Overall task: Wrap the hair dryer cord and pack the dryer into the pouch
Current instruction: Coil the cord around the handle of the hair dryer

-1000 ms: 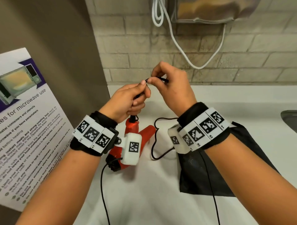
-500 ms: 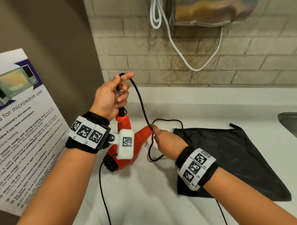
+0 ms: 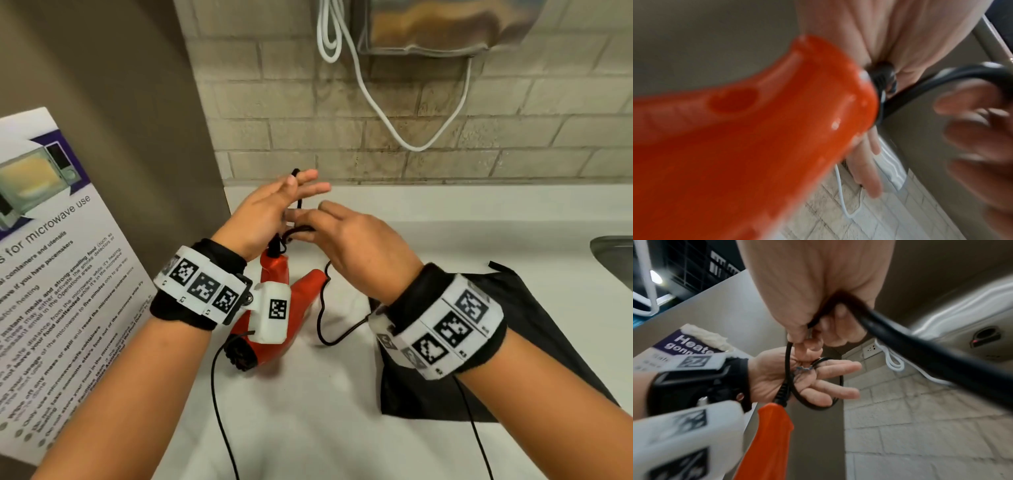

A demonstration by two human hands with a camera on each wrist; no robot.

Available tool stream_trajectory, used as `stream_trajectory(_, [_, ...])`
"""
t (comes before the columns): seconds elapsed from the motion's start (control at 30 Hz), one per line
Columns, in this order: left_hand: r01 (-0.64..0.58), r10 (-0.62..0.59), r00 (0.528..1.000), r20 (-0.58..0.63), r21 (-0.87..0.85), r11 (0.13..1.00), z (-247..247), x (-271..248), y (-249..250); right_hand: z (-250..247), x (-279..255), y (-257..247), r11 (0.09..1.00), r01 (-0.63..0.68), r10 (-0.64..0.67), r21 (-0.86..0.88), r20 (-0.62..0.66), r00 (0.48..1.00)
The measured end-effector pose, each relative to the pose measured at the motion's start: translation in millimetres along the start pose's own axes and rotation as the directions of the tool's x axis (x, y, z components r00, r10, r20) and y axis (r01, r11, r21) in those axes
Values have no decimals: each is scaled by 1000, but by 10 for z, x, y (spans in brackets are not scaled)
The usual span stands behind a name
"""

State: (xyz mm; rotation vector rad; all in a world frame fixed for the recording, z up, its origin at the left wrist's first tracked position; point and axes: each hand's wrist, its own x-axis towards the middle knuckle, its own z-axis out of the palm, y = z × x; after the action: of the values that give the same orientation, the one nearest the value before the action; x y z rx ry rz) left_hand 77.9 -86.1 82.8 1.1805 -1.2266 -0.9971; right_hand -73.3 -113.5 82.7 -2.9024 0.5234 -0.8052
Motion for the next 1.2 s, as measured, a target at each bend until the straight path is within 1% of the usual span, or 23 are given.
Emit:
stream_trajectory(0.03, [19, -19, 1000, 11, 5, 1000, 41, -15, 8, -32, 57, 3, 999, -17, 17, 28, 0, 1000])
stream_trajectory(0.07, [41, -41, 999, 15, 2, 999, 75, -30, 25, -50, 109, 14, 1000, -24, 24, 15, -19, 1000])
stream_trajectory(0.17, [62, -62, 998, 19, 27, 998, 155, -37, 73, -59, 233, 56, 994, -68, 60, -85, -95, 994])
stream_trajectory(0.27, [79, -83, 995, 52, 85, 993, 150, -8, 61, -36, 295, 126, 984, -169, 165, -54, -70, 984])
stream_trajectory(0.33, [81, -90, 994, 69, 116, 990, 140, 0, 67, -34, 300, 192, 974, -225, 225, 1, -35, 974])
stream_trajectory(0.4, [85, -96, 992, 78, 132, 988, 140, 14, 72, -27, 290, 244, 960, -258, 261, 108, -9, 965])
stream_trajectory(0.5, [112, -113, 993, 13, 96, 989, 132, 32, 69, -23, 277, 298, 901, -304, 317, 309, 9, 948])
stream_trajectory(0.63, [122, -121, 993, -12, 13, 992, 113, 41, 45, -41, 287, 334, 860, -304, 328, 410, 14, 945])
stream_trajectory(0.77, [137, -136, 990, 24, -76, 988, 32, 33, 38, -56, 289, 379, 846, -278, 287, 455, 51, 957])
stream_trajectory(0.87, [141, -139, 990, 34, -54, 989, -12, 27, 41, -54, 273, 405, 840, -262, 267, 475, 58, 962])
stream_trajectory(0.93, [154, -152, 987, 57, -37, 987, -16, 32, 49, -44, 273, 398, 826, -252, 277, 504, 26, 961])
stream_trajectory(1.03, [197, -190, 975, 112, -54, 979, -20, 42, 65, -39, 284, 362, 816, -227, 292, 532, -41, 955])
stream_trajectory(1.1, [201, -192, 972, 137, -60, 978, -18, 41, 71, -46, 291, 358, 812, -207, 293, 545, -74, 953])
stream_trajectory(1.2, [184, -178, 978, 105, -53, 981, -8, 40, 73, -22, 299, 382, 768, -218, 306, 602, -45, 951])
